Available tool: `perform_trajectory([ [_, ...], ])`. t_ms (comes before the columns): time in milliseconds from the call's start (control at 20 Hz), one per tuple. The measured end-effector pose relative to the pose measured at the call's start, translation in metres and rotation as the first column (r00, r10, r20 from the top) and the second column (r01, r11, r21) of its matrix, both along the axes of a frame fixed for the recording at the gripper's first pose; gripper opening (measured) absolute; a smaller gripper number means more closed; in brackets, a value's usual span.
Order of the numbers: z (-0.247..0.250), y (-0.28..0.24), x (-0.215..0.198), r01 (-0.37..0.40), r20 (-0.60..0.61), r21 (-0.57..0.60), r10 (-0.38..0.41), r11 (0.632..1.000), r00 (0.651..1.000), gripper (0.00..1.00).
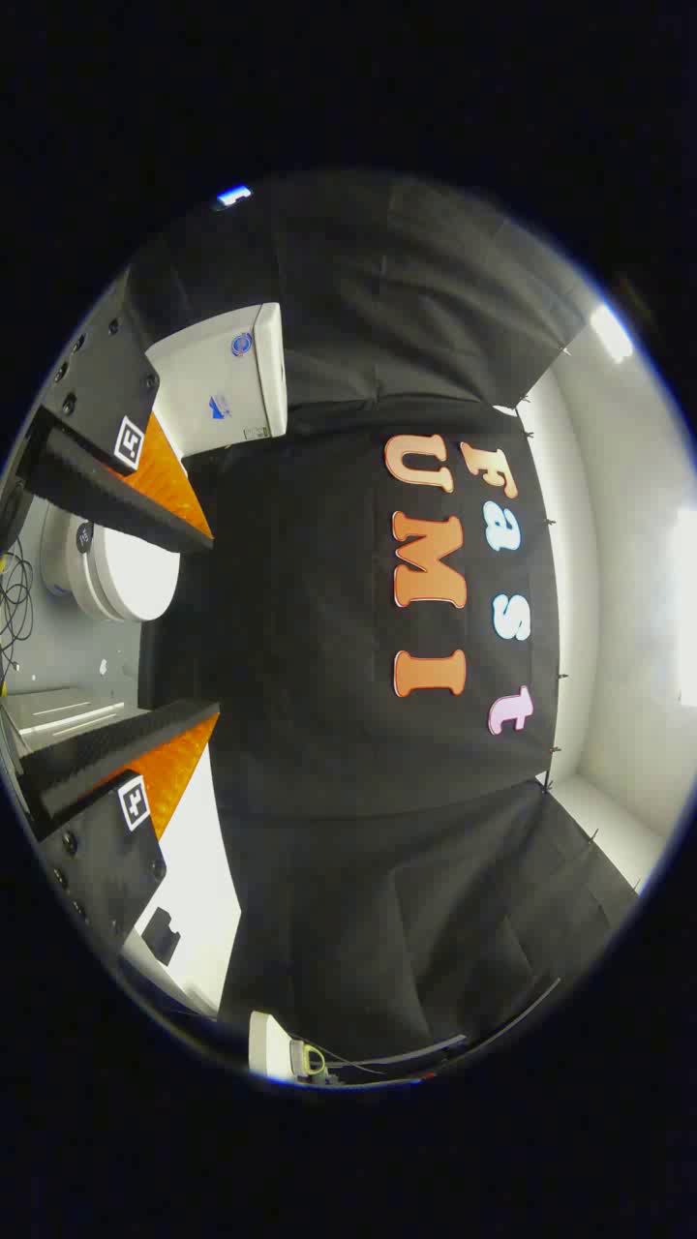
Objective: Open the toilet lid.
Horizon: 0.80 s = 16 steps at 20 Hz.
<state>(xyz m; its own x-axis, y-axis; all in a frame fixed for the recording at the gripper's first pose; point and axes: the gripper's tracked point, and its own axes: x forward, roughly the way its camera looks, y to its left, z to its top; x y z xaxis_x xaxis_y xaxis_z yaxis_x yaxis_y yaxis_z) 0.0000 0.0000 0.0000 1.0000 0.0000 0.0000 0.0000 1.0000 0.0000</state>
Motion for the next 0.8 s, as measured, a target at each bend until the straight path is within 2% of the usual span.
perform_trajectory([
  [800, -0.0017, -0.0109, -0.0013, 0.029, -0.013, 0.032, -0.029, 0.999, 0.999, 0.99],
])
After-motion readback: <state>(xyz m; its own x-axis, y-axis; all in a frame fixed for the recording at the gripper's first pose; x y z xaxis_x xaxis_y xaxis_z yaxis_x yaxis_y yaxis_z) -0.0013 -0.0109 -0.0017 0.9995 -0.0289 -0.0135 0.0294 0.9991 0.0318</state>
